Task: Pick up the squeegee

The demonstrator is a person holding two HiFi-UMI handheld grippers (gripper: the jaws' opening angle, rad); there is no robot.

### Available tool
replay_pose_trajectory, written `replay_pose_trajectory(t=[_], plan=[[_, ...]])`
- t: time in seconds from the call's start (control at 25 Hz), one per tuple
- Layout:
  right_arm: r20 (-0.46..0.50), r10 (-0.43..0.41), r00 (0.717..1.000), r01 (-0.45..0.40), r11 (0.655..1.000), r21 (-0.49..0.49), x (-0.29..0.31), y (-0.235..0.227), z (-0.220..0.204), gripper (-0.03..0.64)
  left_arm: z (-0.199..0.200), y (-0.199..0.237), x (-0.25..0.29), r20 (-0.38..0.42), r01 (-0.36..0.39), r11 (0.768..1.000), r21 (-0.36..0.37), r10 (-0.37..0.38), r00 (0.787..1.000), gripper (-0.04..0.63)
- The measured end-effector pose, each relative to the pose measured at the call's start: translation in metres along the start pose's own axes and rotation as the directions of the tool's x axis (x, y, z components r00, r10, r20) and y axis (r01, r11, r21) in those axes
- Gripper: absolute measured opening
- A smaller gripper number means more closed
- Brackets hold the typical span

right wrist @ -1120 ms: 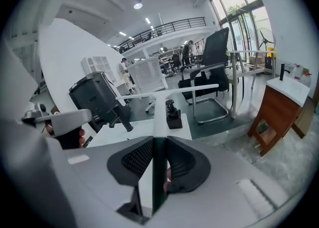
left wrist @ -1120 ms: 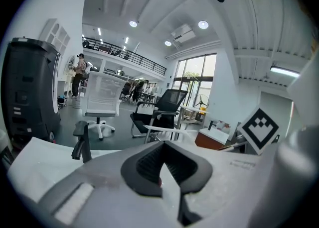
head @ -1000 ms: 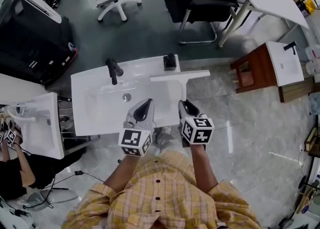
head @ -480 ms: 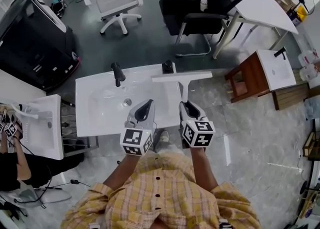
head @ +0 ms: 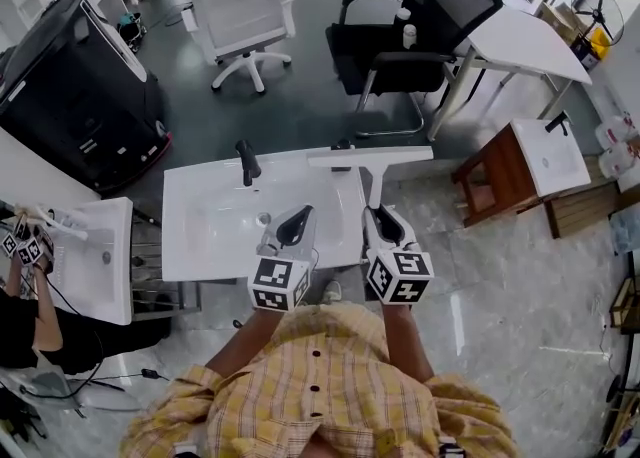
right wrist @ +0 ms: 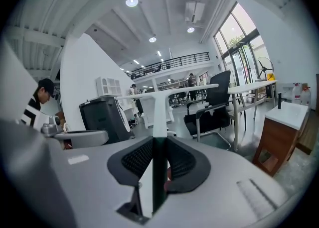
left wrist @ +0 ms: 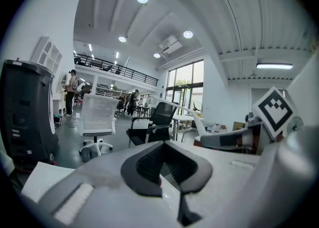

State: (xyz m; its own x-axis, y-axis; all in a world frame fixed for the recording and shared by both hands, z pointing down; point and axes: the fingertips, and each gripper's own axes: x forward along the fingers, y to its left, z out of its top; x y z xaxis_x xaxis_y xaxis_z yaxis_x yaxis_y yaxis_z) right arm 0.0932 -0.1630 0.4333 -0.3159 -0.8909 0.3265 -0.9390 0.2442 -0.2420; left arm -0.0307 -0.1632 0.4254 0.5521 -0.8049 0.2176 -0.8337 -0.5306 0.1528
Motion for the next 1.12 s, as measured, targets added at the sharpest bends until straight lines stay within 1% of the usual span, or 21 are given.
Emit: replay_pose_trajectory(t=[0.24, 0.48, 0.88, 1.12], plan=[[0.031, 0.003, 1.0, -0.002, 1.0, -0.009, -0.005, 0.003, 0.007, 0.086, 0.001, 0.0, -0.002, 0.005, -0.005, 1.0, 0.011, 0.005, 1.0, 0.002], [0.077, 0.01, 0.997, -0.007, 0.999, -0.036, -0.004, 0.008, 0.019, 0.086, 0.006, 0.004, -0.001, 0.033, -0.01, 1.0, 0.016, 0.009, 0.999, 0.002], [0.089, 0.012, 0.996, -0.009, 0.999, -0.036, 0.001, 0.003, 0.018, 0.086, 0.005, 0.005, 0.006, 0.045, -0.012, 1.0, 0.013, 0.012, 0.999, 0.002], [0.078, 0.005, 0.997, -0.003, 1.0, -0.028, -0.002, -0.003, 0.016, 0.086, 0.0, 0.0, 0.009, 0.032, -0.005, 1.0, 0.005, 0.005, 0.999, 0.002]])
